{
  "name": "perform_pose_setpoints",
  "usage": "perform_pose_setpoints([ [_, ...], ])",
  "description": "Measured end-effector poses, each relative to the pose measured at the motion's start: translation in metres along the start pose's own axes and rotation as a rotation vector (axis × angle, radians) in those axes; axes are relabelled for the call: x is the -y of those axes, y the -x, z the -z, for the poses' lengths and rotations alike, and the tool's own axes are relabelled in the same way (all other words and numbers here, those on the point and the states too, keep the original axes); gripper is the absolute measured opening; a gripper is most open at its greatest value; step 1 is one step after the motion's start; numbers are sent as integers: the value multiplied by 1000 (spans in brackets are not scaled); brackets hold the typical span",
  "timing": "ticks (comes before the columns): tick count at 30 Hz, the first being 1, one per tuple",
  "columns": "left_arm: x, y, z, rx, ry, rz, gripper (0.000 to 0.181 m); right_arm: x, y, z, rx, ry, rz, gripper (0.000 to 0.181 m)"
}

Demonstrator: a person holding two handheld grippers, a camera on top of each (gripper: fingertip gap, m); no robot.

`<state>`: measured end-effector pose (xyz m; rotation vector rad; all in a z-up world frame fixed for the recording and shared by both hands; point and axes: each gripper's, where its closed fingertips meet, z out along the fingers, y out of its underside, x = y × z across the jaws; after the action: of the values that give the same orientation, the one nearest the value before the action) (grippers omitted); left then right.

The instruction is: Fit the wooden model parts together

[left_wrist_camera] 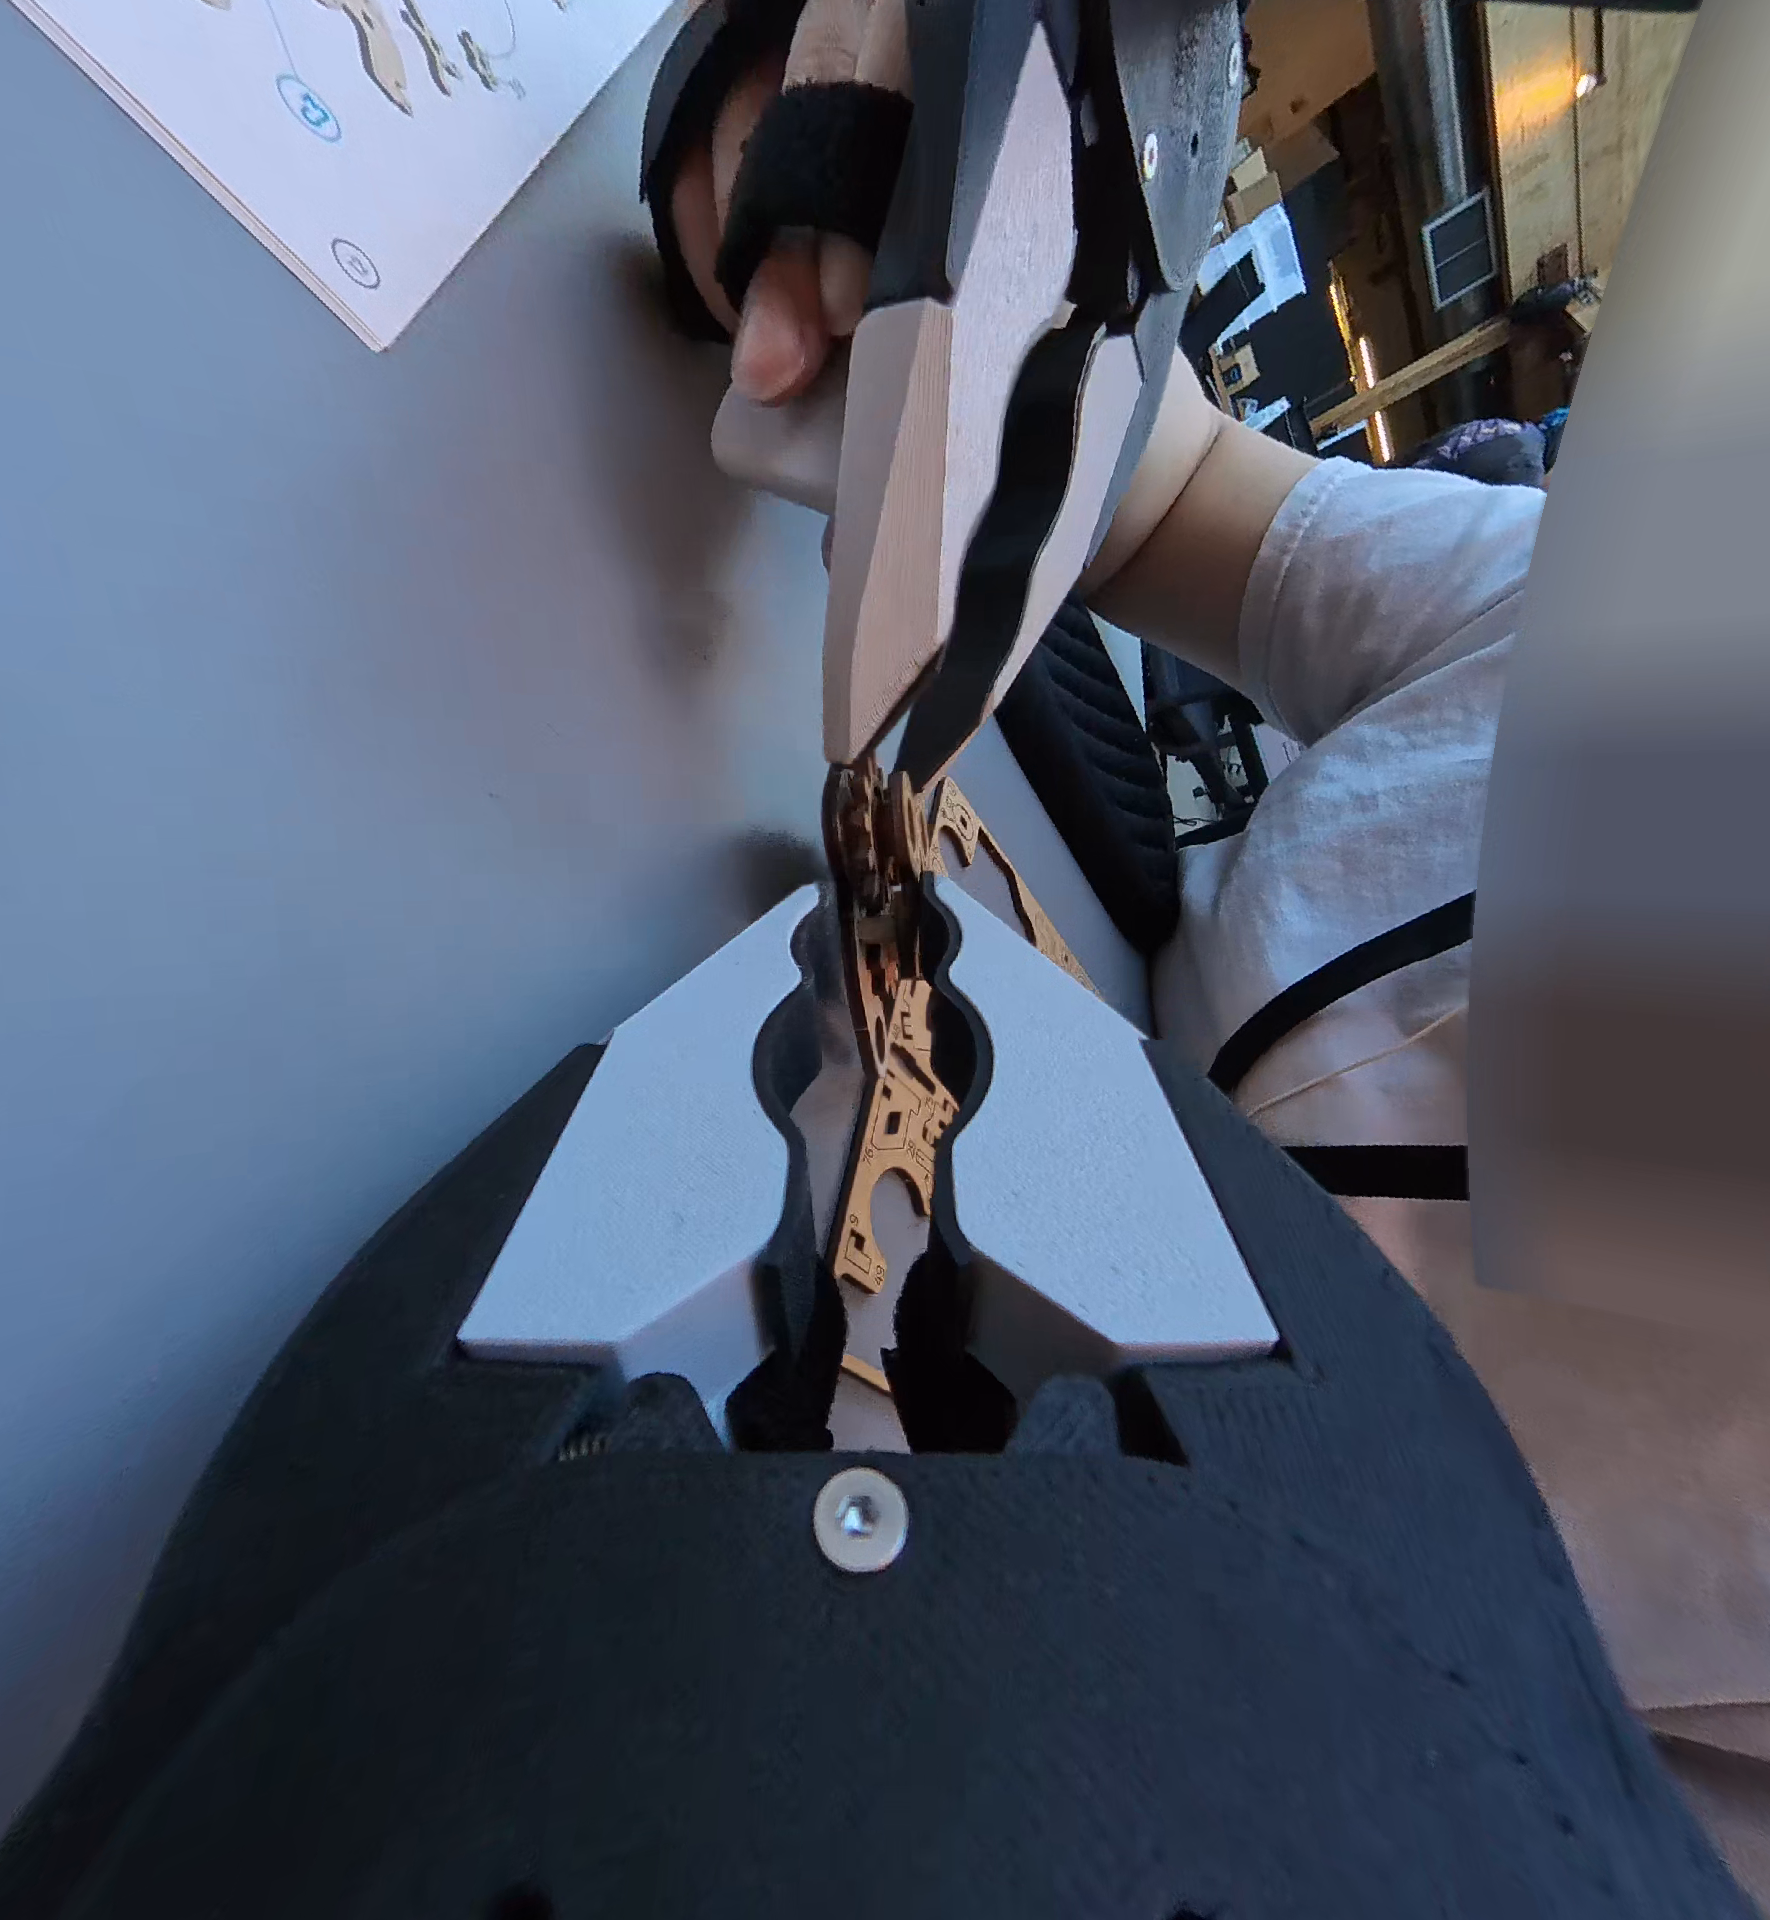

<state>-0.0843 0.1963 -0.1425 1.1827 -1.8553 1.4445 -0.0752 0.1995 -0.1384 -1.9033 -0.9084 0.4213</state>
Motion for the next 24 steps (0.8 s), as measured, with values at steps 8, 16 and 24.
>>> perform_pose_setpoints([
  [8, 0, 4, -2, 0, 0, 49, 12, -6, 0, 0, 3, 33, -17, 14],
  [16, -3, 6, -2, 20, 21, 29, 13, -10, -1, -3, 32, 65, -79, 15],
  [24, -5, 6, -3, 36, 37, 21, 12, -7, -3, 2, 58, 27, -178, 24],
])
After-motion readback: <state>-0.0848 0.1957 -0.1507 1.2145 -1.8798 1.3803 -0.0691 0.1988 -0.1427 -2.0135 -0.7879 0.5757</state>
